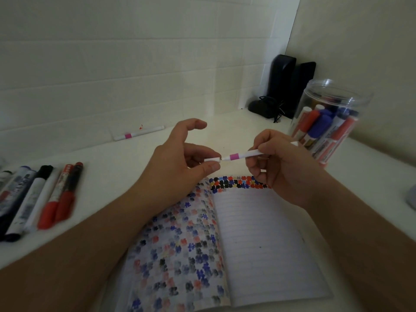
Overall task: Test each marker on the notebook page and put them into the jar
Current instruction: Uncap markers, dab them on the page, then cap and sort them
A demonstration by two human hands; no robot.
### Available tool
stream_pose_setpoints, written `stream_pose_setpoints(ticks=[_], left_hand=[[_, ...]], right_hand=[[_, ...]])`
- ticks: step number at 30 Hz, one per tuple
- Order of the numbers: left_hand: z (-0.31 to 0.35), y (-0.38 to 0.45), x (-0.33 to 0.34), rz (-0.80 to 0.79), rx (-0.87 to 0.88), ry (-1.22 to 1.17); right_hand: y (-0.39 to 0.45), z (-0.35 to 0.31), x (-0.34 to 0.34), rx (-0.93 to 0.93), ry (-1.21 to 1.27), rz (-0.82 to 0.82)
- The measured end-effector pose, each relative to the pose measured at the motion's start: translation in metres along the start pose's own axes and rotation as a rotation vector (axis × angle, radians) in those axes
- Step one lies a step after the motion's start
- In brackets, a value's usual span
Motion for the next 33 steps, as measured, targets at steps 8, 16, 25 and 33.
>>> stream_pose_setpoints(ticks=[8,16,25,33], left_hand=[[0.002,-0.001,0.0,0.01,0.007,-0.012],[0.003,-0.002,-0.002,0.057,-0.022,0.002],[0.008,-0.001,-0.009,0.107,0.082,0.135],[0.019,-0.009,0.015,-0.084,0.177,0.361]], right_hand=[[-0.004,-0.001,0.005,-0.041,-0.106,0.007],[-0.004,0.005,0.01,-0.051,-0.033,0.098],[-0.005,0.006,0.029,-0.182,0.041,0.127],[-0.008,0.004,0.034,-0.37,-0.363,0.162]])
Point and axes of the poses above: each hand's wrist, its own y-axis towards the middle knuckle, its own x-axis out of the palm, z = x × y, the point moved 6 cm from there along y, towards the middle knuckle, and after that the axes turned 10 degrees about z, right-handed, at the moved point
